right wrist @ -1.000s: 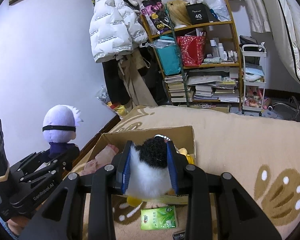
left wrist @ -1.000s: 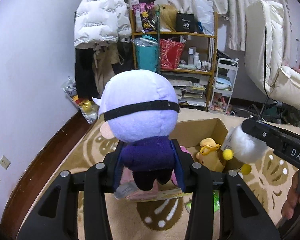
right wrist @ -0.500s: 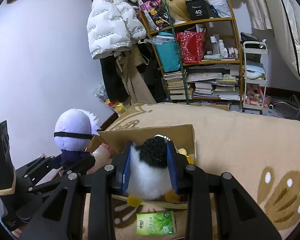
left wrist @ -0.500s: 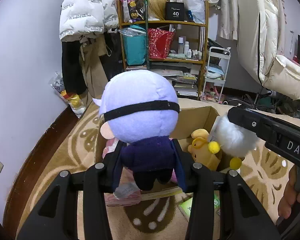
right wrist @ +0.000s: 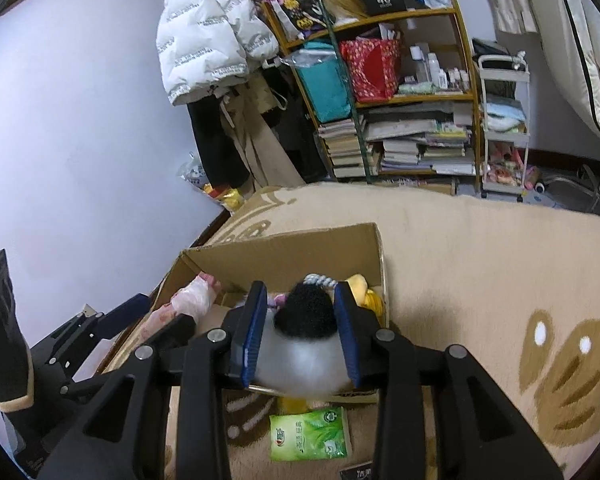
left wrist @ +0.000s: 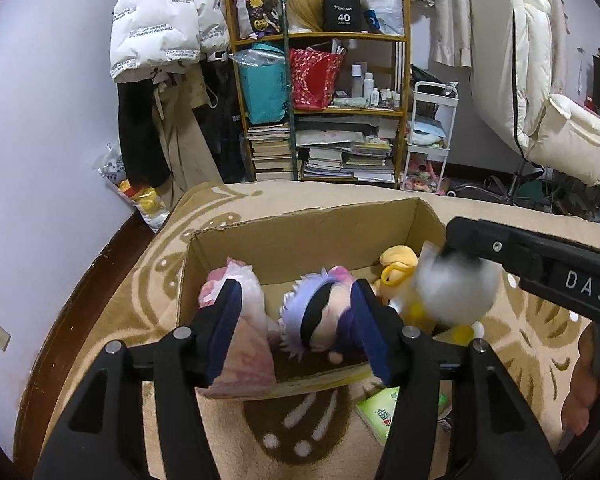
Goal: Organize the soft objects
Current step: 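Lower doll and pom-pom toy into the box and open both tools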
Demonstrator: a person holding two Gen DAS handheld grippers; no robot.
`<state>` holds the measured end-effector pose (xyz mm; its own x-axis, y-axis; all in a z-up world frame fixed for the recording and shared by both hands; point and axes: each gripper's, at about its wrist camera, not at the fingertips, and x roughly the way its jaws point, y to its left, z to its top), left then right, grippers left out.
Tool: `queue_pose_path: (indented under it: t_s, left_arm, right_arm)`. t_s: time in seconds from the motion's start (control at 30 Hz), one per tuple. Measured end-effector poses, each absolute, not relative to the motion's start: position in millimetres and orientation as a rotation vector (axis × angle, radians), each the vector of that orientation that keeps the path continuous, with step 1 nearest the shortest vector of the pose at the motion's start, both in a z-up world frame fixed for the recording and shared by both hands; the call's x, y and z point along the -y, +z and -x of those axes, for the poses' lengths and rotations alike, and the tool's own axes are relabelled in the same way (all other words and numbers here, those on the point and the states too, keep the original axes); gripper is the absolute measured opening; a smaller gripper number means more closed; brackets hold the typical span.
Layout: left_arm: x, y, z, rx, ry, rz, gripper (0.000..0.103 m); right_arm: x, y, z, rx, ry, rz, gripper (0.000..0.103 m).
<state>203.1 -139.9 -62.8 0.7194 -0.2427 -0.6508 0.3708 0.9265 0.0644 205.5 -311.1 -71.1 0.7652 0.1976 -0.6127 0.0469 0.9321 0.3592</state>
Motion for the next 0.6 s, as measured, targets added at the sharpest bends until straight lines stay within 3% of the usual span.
queue_pose_path:
  t_s: [0.2,0.3,0.37,0.53,0.6]
  left_arm:
    - [134.7,-60.9,-203.9,-0.703,-0.324,-0.183,0.057]
    - [128.6,-58.2,-204.7,-0.706,-0.316,-0.167,0.066]
    - [124.1,-55.3,-203.6,-0.701,-0.314,-0.151,0.067]
    - [117.2,-49.9,-201.7,-0.707,-0.314,-0.137,0.068]
    - [117.0,-50.1,-201.9,-0.708,-0.317,-0.136,0.069]
  right_arm:
    - [315.3,-73.2,-205.6,-0.707,0.076,-0.39,0.037]
    - [314.5,-73.9,-205.8,-0.719,0.075,-0.384,0.037]
    - [313.7,-73.2,-204.7,-0.721,0.08,-0.376,0.038]
    - [313.8,-69.3,-199.7,-0.722,0.073,-0.367,0.046]
    - [315.8,-67.5,-196.0,-0.726,0.07,-0.373,0.057]
